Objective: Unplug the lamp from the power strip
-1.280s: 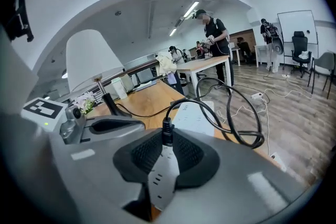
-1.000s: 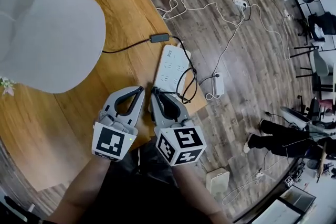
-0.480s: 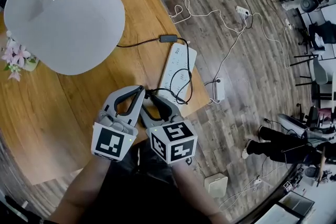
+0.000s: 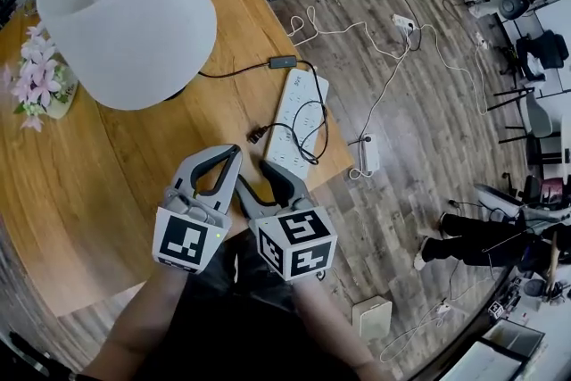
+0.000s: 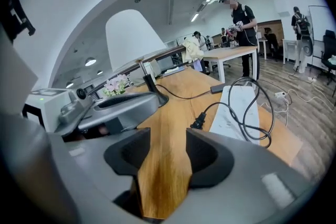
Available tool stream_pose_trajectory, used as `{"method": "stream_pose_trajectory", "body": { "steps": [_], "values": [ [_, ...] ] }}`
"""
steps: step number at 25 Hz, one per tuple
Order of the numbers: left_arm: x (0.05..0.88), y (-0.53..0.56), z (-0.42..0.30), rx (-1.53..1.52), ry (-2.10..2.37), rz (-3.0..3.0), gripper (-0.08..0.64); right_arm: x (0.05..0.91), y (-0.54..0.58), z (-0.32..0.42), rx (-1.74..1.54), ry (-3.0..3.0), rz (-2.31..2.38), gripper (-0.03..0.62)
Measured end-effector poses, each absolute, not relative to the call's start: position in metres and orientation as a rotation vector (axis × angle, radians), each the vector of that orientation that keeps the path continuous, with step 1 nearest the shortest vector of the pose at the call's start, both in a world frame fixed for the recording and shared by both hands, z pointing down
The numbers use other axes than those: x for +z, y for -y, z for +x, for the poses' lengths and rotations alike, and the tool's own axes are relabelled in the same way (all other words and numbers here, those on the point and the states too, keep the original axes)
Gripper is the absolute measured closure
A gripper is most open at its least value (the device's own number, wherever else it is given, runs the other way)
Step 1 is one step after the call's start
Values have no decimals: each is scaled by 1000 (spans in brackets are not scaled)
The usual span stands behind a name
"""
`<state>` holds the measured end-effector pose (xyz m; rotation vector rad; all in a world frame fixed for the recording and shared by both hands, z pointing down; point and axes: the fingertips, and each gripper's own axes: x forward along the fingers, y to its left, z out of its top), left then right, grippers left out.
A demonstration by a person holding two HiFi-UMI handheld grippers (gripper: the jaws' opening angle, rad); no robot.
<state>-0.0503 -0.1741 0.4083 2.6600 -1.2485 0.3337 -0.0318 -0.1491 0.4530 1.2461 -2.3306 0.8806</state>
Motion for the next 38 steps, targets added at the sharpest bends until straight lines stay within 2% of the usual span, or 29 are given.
{"method": "stream_pose_trajectory", "body": {
  "steps": [4, 15, 38],
  "values": [
    [403, 174, -54, 311, 1269, 2684, 565, 436, 155, -18, 796, 2400, 1348, 382],
    [368, 170, -63, 199, 1306, 2745, 565, 374, 155, 12, 501, 2487, 1606, 584],
    [306, 155, -74, 8, 1487, 2696, 565, 300, 143, 50, 276, 2655, 1564, 584]
  ]
}}
